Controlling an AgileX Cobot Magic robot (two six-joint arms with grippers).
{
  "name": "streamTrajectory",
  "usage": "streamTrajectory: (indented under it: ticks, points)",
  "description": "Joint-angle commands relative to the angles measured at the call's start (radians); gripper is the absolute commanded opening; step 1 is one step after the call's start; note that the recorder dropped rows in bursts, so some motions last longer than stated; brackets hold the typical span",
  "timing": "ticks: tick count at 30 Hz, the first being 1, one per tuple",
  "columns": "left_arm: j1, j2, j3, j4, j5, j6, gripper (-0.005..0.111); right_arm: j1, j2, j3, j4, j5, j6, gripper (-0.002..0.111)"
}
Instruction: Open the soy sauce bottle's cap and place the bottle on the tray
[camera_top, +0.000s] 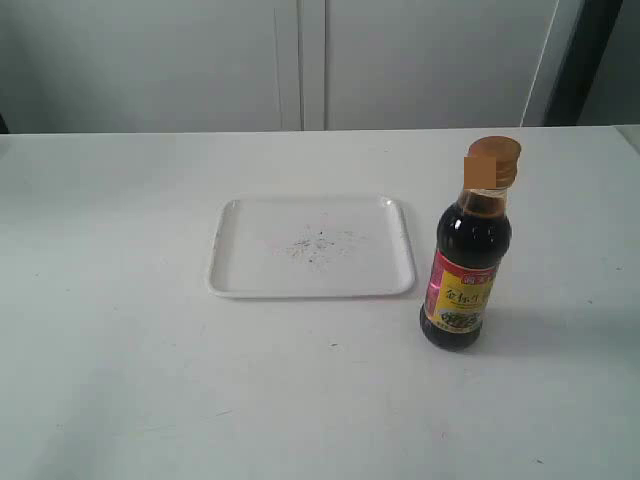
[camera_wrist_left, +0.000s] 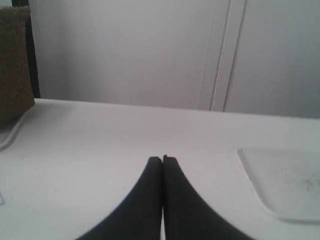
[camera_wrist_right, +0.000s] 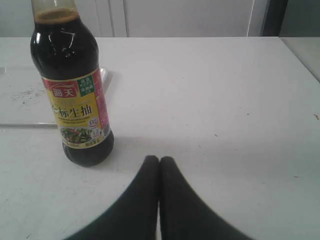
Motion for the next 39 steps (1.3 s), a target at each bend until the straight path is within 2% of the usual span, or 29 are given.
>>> streamTrajectory:
  ticks: [1, 6, 9, 12, 14, 15, 20, 25, 28, 31, 33, 34, 39]
  points:
    - [-0.011, -0.005, 0.004, 0.039, -0.109, -0.065, 0.0, 0.003, -0.006, 0.005, 0.0, -0.003, 0.005, 0.0]
    - [-0.011, 0.036, -0.084, 0.136, -0.119, -0.101, 0.0, 0.003, -0.006, 0.005, 0.0, -0.003, 0.005, 0.0]
    - [-0.011, 0.124, -0.152, 0.167, -0.134, -0.104, 0.0, 0.003, -0.006, 0.005, 0.0, -0.003, 0.005, 0.0]
    - [-0.011, 0.226, -0.21, 0.204, -0.206, -0.143, 0.0, 0.003, -0.006, 0.005, 0.0, -0.003, 0.005, 0.0]
    - [-0.011, 0.297, -0.242, 0.324, -0.245, -0.223, 0.0, 0.003, -0.006, 0.005, 0.0, -0.003, 0.005, 0.0]
    - [-0.011, 0.381, -0.272, 0.472, -0.298, -0.341, 0.0, 0.003, -0.006, 0.005, 0.0, -0.003, 0.005, 0.0]
    - [-0.011, 0.588, -0.333, 0.678, -0.453, -0.523, 0.0, 0.003, -0.006, 0.005, 0.0, -0.003, 0.005, 0.0]
    - [-0.011, 0.788, -0.421, 0.905, -0.471, -0.682, 0.0, 0.003, -0.006, 0.005, 0.0, -0.003, 0.005, 0.0]
    - [-0.013, 0.92, -0.475, 0.989, -0.513, -0.737, 0.0, 0.003, -0.006, 0.005, 0.0, -0.003, 0.005, 0.0]
    - [-0.08, 1.028, -0.514, 0.989, -0.532, -0.711, 0.0, 0.003, -0.006, 0.005, 0.0, -0.003, 0.005, 0.0]
    - [-0.167, 1.087, -0.546, 0.981, -0.528, -0.651, 0.0, 0.003, -0.006, 0.005, 0.0, -0.003, 0.005, 0.0]
    - [-0.232, 1.127, -0.567, 0.968, -0.53, -0.618, 0.0, 0.003, -0.006, 0.005, 0.0, -0.003, 0.005, 0.0]
    - [-0.358, 1.26, -0.618, 0.912, -0.682, -0.536, 0.0, 0.003, -0.006, 0.005, 0.0, -0.003, 0.013, 0.0]
